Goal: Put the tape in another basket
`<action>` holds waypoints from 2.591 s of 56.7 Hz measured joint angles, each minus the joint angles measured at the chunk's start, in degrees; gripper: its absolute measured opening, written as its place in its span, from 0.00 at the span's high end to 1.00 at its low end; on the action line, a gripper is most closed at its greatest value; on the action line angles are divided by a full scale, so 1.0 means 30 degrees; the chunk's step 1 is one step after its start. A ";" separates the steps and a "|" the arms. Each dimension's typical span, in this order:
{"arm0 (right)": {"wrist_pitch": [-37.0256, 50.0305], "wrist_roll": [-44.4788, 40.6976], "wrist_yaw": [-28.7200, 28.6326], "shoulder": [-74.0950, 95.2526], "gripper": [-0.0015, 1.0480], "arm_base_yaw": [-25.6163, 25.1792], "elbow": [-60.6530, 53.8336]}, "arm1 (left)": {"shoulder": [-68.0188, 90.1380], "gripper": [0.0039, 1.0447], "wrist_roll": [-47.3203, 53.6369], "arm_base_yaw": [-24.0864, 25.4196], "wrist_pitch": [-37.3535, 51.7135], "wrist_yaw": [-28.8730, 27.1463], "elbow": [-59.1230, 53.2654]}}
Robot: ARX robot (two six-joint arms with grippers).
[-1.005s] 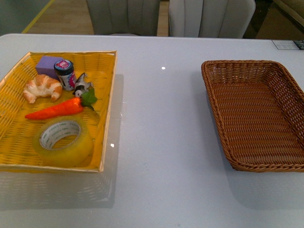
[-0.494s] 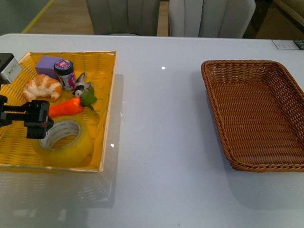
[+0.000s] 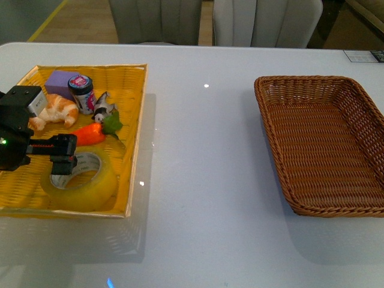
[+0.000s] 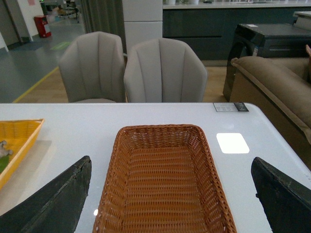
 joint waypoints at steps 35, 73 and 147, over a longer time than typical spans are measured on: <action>0.0000 0.0000 0.0000 0.0000 0.09 0.0000 0.0000 | 0.0896 0.70 -0.0976 -0.0852 -0.0729 -0.0270 0.1056; 0.0000 0.0000 0.0000 0.0000 0.09 0.0000 0.0000 | -0.6739 0.86 -0.4743 -0.6113 -0.3526 0.1180 0.2506; 1.0630 1.4163 -0.4044 2.2294 0.09 0.5413 0.4648 | -0.7657 0.86 -0.5945 -1.1315 -0.4962 0.1297 0.3694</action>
